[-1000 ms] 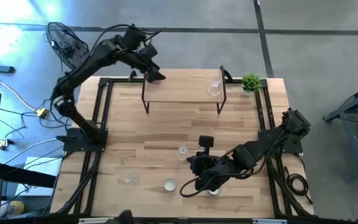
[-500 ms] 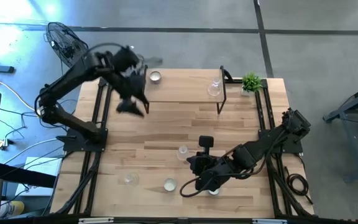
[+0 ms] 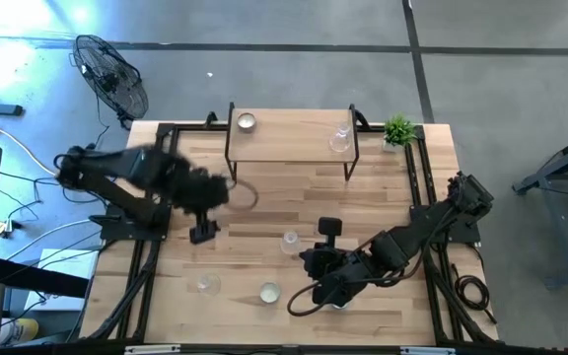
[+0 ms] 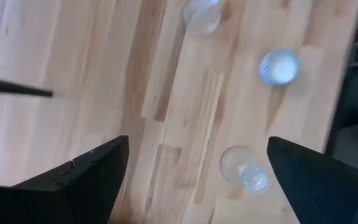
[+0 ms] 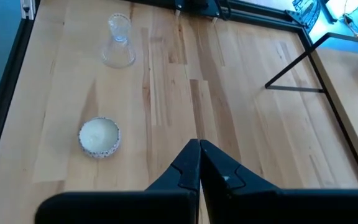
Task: Pick & Place candle stick holders
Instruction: Put the bottom transparent candle holder on the shelf
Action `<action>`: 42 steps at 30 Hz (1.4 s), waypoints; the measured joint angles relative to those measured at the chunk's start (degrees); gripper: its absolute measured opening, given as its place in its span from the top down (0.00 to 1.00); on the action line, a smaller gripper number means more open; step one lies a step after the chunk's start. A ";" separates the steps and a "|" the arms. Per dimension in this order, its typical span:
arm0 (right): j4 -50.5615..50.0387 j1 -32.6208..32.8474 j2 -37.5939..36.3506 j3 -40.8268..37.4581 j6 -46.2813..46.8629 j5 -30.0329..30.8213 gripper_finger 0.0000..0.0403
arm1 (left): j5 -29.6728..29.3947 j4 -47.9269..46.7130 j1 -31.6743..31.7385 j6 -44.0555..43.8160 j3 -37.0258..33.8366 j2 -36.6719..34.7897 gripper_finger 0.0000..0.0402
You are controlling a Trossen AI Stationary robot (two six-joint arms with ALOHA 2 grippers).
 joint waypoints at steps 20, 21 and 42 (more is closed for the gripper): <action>2.63 -2.20 0.00 0.00 -0.63 0.15 1.00 | -15.35 16.52 -31.32 -34.85 -43.71 -12.85 0.06; 2.65 -2.60 0.00 0.00 -0.58 0.13 1.00 | -14.80 18.67 -31.87 -34.83 -45.16 -12.81 0.06; 7.35 -5.38 0.00 0.00 -1.92 -2.92 1.00 | -10.81 39.82 -37.17 -14.24 -49.44 -12.61 0.06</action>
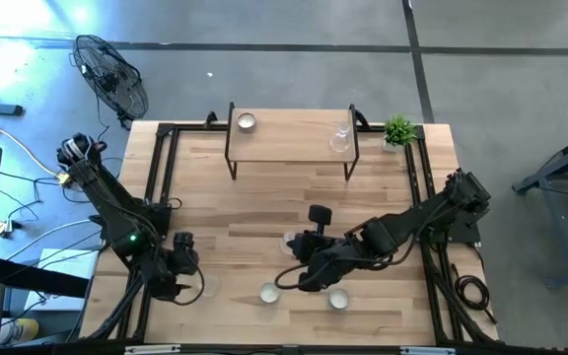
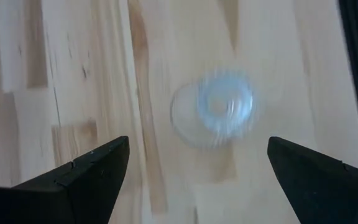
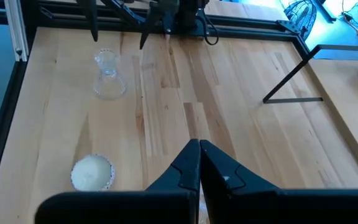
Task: Pick & Place candle stick holders
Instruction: Put the bottom transparent candle holder on the shelf
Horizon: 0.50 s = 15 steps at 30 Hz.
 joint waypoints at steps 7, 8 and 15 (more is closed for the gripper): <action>0.00 0.00 0.00 0.00 -0.02 0.01 1.00 | -0.50 4.46 0.00 0.97 0.00 0.04 0.06; 0.00 0.00 0.00 0.00 -0.02 0.01 1.00 | -0.49 4.94 0.00 0.97 0.00 0.04 0.06; 0.01 0.00 0.00 0.00 0.08 0.00 1.00 | -0.36 7.40 0.02 -1.04 0.00 0.04 0.06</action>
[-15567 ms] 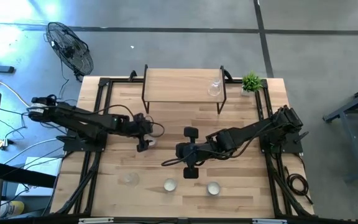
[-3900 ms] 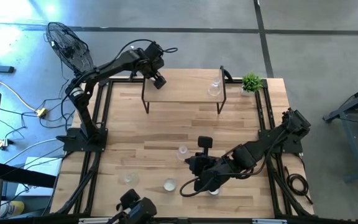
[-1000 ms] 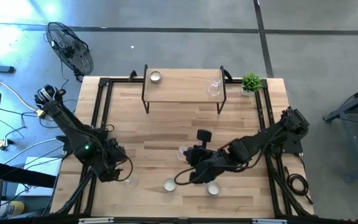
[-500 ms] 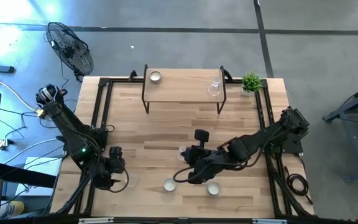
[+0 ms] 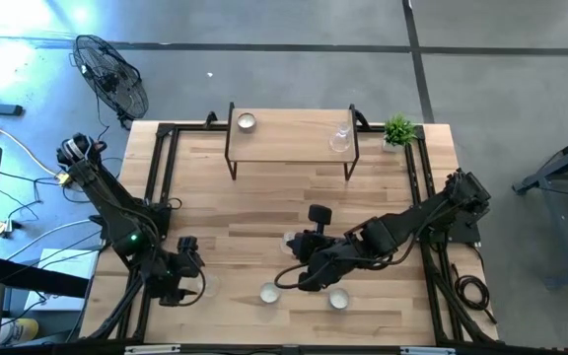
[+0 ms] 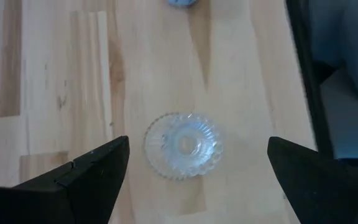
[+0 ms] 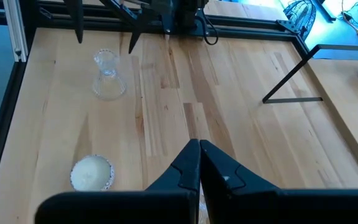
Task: Pick & Place candle stick holders
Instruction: Put the bottom transparent candle holder on the shelf
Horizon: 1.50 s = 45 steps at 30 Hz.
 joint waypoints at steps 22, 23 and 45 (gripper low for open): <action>0.49 0.09 0.13 0.00 0.58 -1.99 1.00 | -0.47 0.29 0.00 0.00 -0.04 5.87 0.06; 0.51 0.09 0.13 0.00 0.58 -2.12 1.00 | -0.58 0.31 0.00 0.01 -0.04 6.35 0.06; 1.26 0.07 0.15 0.00 0.38 -2.15 1.00 | -1.95 1.52 0.00 0.48 -0.07 8.41 0.06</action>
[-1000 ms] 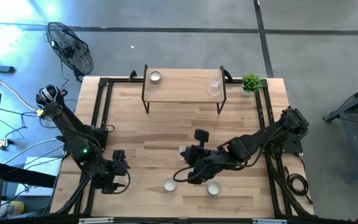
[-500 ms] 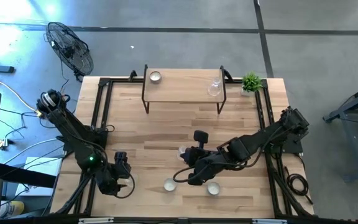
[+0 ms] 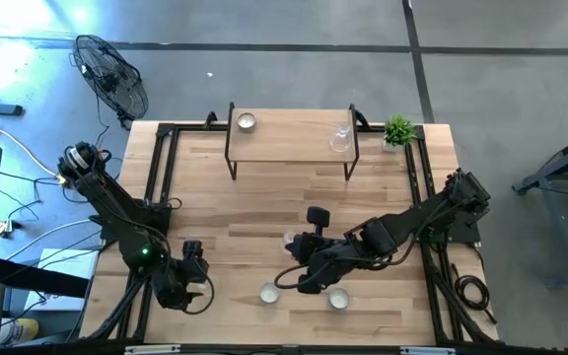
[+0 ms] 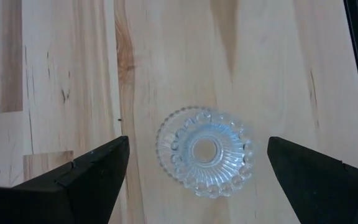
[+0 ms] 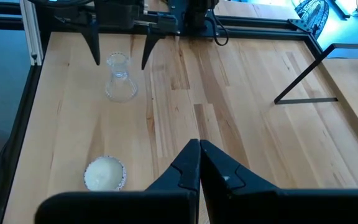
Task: Pick & Place candle stick holders
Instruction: Put the bottom transparent candle holder on the shelf
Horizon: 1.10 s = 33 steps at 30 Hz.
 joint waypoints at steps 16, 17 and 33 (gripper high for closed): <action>0.02 0.00 0.00 0.00 -0.02 0.00 1.00 | -1.09 1.11 0.00 -0.02 0.00 0.00 0.06; 0.02 0.00 0.00 0.00 -0.02 0.00 1.00 | -0.78 1.39 0.00 -0.03 0.00 0.00 0.06; 0.02 0.02 0.00 0.00 0.14 0.01 1.00 | 0.24 1.94 0.02 0.26 -0.02 4.81 0.06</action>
